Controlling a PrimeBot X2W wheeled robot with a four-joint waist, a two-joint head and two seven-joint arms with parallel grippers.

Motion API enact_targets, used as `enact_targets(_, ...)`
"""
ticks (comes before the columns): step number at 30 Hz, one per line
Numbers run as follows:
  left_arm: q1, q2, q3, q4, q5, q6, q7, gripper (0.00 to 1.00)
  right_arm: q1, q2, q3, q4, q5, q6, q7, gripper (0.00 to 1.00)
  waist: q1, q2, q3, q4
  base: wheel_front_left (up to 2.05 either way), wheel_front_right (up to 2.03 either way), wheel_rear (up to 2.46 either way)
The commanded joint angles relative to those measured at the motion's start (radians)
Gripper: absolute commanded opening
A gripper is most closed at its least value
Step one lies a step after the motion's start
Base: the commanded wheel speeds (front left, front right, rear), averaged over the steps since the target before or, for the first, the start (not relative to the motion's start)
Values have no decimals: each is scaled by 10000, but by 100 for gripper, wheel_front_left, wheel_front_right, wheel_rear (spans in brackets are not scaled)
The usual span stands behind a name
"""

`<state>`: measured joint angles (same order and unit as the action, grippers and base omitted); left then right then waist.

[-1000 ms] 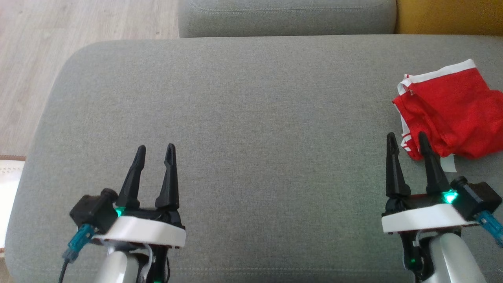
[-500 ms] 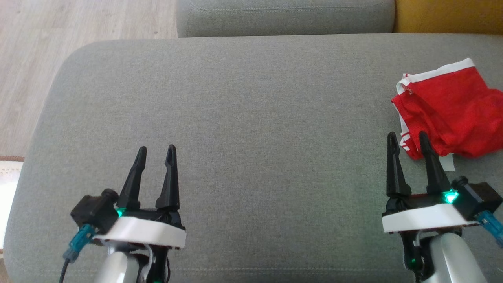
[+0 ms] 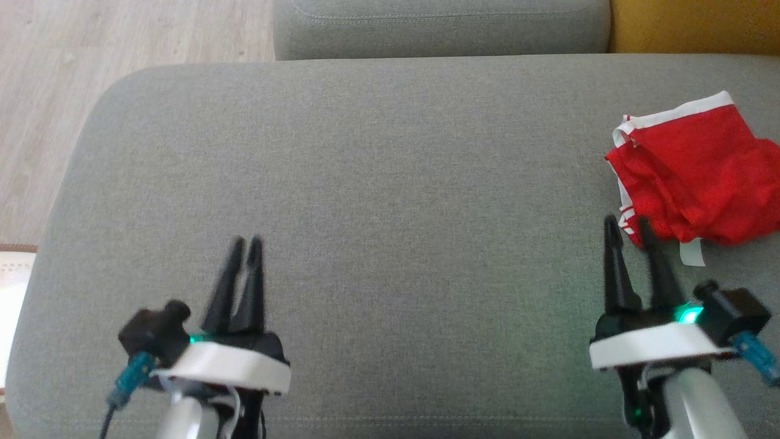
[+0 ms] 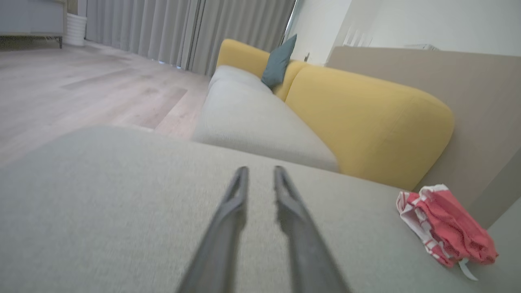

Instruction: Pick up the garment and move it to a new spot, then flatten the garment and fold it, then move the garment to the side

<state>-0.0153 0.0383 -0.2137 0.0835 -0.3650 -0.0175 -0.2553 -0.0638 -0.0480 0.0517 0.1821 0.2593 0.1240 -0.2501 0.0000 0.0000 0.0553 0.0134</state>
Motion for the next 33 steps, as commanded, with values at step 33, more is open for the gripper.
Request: enact_targets(33, -135, 200, 542, 583, -3248, -275, 698, 0, -21, -157, -173, 304, 3477, 16, 719, 0, 0, 0, -128, -33, 0, 0, 0)
